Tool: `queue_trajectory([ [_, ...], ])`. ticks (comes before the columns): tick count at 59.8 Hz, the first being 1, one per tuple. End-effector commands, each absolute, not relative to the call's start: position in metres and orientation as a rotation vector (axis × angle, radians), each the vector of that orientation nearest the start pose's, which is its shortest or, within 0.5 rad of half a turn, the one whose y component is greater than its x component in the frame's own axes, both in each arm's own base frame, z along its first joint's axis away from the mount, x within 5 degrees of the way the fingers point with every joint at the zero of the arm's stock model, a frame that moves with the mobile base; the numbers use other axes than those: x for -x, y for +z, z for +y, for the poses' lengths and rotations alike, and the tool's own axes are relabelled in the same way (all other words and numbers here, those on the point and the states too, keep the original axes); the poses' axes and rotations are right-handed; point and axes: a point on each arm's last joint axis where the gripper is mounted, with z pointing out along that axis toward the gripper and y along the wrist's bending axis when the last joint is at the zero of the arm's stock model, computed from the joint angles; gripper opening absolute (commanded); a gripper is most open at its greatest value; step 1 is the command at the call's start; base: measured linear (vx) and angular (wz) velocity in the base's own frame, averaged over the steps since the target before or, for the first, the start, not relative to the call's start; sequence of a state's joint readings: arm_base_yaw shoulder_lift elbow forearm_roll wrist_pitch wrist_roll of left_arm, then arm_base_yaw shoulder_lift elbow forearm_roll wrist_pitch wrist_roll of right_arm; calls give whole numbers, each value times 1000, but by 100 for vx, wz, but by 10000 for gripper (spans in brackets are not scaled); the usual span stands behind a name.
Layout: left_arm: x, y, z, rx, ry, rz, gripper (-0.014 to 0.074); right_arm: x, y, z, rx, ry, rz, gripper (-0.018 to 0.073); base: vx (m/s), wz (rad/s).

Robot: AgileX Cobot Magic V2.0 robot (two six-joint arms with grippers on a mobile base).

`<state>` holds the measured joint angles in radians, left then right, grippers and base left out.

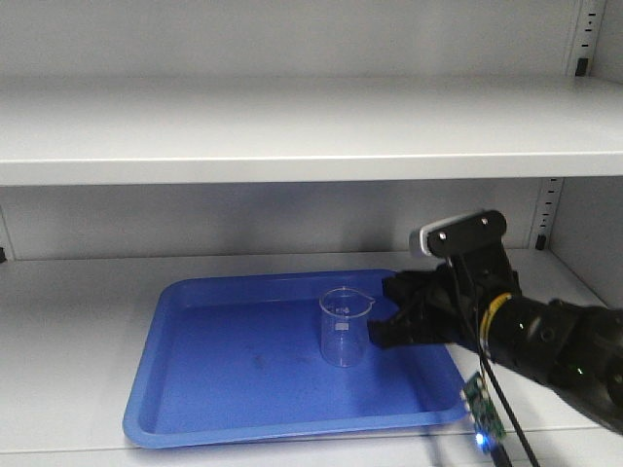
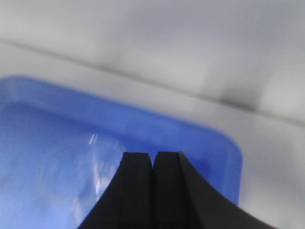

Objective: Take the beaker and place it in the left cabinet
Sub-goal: 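Open the right gripper and withdraw it from the beaker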

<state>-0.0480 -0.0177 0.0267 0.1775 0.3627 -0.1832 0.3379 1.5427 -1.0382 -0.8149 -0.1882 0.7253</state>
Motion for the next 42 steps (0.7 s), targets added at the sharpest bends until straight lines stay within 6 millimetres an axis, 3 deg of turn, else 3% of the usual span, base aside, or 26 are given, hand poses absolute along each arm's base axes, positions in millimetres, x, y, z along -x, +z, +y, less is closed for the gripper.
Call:
queue_trajectory([
  [1,-53,185,2,2,-4,1750,4,-313,320,127,492,340,1714,-6,0,0],
  [8,-53,185,2,2,-4,1750,4,-299,317,122,493,339,1726,-5,0,0],
  [24,-53,185,2,2,-4,1750,4,-269,331,110,483,332,1679,-5,0,0],
  [42,-53,185,2,2,-4,1750,4,-266,335,108,475,323,1674,-5,0,0],
])
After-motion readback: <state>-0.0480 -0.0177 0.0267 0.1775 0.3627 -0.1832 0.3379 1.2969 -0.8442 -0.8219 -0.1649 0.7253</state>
